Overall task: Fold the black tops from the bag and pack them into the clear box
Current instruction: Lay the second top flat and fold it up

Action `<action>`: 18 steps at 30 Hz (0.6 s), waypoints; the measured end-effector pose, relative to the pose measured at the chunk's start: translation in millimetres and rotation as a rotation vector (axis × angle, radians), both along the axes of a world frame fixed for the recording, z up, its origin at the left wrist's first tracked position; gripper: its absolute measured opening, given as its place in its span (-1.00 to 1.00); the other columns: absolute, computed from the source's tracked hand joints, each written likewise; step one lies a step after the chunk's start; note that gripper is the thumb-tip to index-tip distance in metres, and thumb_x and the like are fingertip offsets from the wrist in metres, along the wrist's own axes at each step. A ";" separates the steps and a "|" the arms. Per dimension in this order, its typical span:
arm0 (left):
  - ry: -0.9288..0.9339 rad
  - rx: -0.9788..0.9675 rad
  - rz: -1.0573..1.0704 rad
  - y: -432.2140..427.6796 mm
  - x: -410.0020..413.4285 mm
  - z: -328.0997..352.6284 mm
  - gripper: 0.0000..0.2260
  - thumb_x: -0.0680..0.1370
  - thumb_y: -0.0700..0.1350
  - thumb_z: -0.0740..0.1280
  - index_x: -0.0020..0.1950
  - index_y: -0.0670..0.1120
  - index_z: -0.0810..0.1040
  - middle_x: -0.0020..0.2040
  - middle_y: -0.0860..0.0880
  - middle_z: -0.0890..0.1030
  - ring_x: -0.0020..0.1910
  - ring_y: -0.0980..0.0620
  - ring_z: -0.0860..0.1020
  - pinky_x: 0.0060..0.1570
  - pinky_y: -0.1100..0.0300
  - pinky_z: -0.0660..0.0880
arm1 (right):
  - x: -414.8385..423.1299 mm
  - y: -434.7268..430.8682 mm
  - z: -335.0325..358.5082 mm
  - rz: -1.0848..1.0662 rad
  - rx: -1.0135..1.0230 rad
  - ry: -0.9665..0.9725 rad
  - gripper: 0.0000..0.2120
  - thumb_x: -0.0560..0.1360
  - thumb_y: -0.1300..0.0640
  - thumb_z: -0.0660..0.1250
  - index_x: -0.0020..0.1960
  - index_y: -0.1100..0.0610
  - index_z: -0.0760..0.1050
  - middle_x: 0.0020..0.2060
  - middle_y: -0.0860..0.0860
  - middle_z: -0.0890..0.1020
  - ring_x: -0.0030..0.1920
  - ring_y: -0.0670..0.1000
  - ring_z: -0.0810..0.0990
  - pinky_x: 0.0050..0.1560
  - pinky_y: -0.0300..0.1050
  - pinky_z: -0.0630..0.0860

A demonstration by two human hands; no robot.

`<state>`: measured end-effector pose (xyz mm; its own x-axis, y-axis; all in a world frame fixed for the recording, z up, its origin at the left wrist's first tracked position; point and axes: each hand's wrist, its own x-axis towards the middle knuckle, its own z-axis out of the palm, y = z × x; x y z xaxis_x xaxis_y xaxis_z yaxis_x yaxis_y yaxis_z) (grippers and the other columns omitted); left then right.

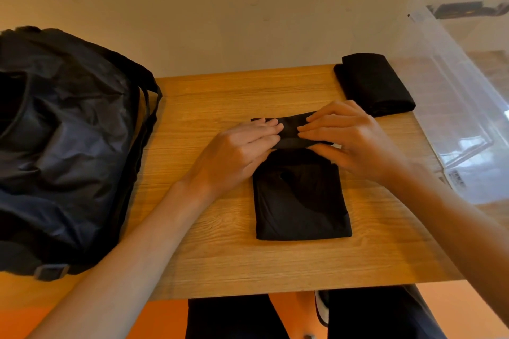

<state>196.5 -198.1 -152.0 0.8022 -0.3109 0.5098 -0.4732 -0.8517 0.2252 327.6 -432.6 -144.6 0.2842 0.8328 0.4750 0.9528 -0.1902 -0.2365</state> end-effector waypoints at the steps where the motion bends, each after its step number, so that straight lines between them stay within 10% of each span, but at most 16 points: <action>1: 0.012 0.010 -0.014 -0.4 -1.6 -1.7 -0.75 0.62 -0.23 0.31 0.22 -0.29 0.66 0.27 -0.23 0.64 0.31 -0.13 0.60 0.37 -0.01 0.49 | -2.6 -1.9 -1.1 0.014 -0.014 -0.002 -0.74 0.57 0.05 0.36 0.16 0.14 0.69 0.10 0.01 0.71 0.22 0.05 0.60 0.24 -0.04 0.44; 9: 0.076 -0.197 0.063 -8.7 -8.5 1.8 -0.69 0.67 -0.12 0.21 0.18 -0.25 0.69 0.26 -0.17 0.65 0.33 -0.04 0.58 0.37 -0.03 0.47 | -13.4 -5.3 3.3 0.033 -0.011 0.106 -0.64 0.68 -0.03 0.18 0.19 0.12 0.68 0.16 -0.02 0.70 0.26 -0.01 0.58 0.26 0.07 0.44; 13: 0.218 0.065 0.141 -13.9 6.5 5.3 -0.48 0.72 0.04 0.09 0.63 -0.17 0.22 0.65 -0.10 0.19 0.65 -0.01 0.08 0.62 0.03 0.04 | -12.4 5.5 7.8 -0.024 -0.124 0.062 -0.57 0.72 -0.03 0.05 0.45 0.11 0.48 0.45 0.04 0.49 0.55 0.02 0.33 0.53 0.06 0.23; 18: 0.465 0.264 0.160 -9.1 8.9 -5.2 -0.36 0.69 0.23 -0.15 0.68 -0.08 -0.11 0.68 0.01 -0.17 0.62 0.14 -0.30 0.62 0.01 -0.19 | -16.7 1.2 -4.0 -0.048 -0.435 0.207 -0.38 0.69 -0.25 -0.24 0.65 0.03 -0.01 0.65 -0.03 -0.01 0.62 -0.16 -0.21 0.64 0.00 -0.17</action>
<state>205.4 -207.2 -157.3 0.9717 -0.2359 0.0120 -0.2351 -0.9606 0.1483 310.9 -431.5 -148.6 0.3788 0.9254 0.0150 0.8820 -0.3560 -0.3087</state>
